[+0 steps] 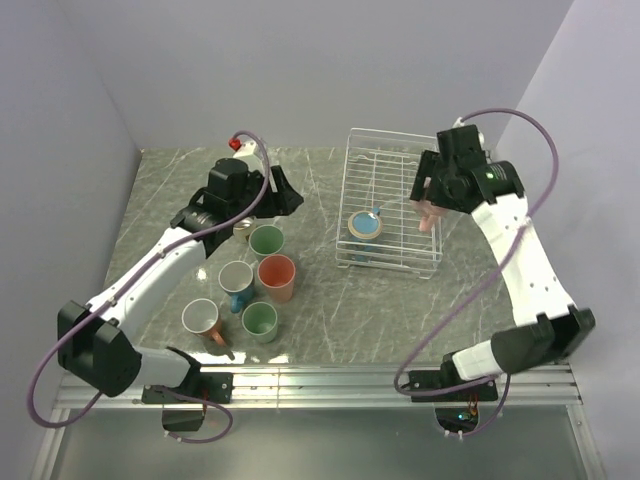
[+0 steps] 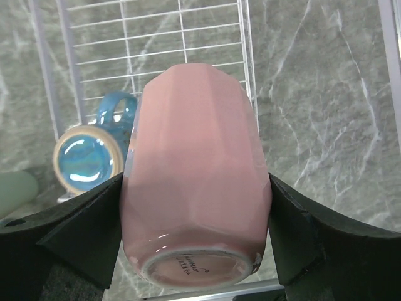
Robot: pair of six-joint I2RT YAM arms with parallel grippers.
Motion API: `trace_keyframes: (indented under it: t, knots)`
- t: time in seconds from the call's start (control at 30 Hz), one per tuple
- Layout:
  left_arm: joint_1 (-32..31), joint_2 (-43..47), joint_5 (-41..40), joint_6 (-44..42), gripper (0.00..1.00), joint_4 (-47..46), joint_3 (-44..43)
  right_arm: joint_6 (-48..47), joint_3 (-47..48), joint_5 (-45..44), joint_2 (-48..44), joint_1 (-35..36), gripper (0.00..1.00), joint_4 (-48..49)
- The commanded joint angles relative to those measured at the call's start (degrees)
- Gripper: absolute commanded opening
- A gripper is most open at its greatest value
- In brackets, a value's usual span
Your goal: Load the cups into the dish rack
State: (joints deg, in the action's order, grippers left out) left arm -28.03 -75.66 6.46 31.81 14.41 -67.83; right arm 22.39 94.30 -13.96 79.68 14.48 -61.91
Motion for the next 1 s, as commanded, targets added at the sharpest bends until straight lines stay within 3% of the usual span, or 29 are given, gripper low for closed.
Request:
trace_keyframes:
  t: [0.0,0.47,0.97]
  knots:
    - [0.3,-1.9,2.5,-2.1,0.69,-1.8,-0.3,-0.8,6.1,-0.6,4.2,0.0,0.00,4.6]
    - [1.6,-0.9,5.8,-4.2,0.68,-1.1,3.1,7.2,2.1,10.2,17.2,-0.7,0.00,10.2]
    - [3.7,-1.8,8.2,-4.0,0.67,-1.8,4.2,10.3,-8.4,12.5,18.8,-0.2,0.00,11.3]
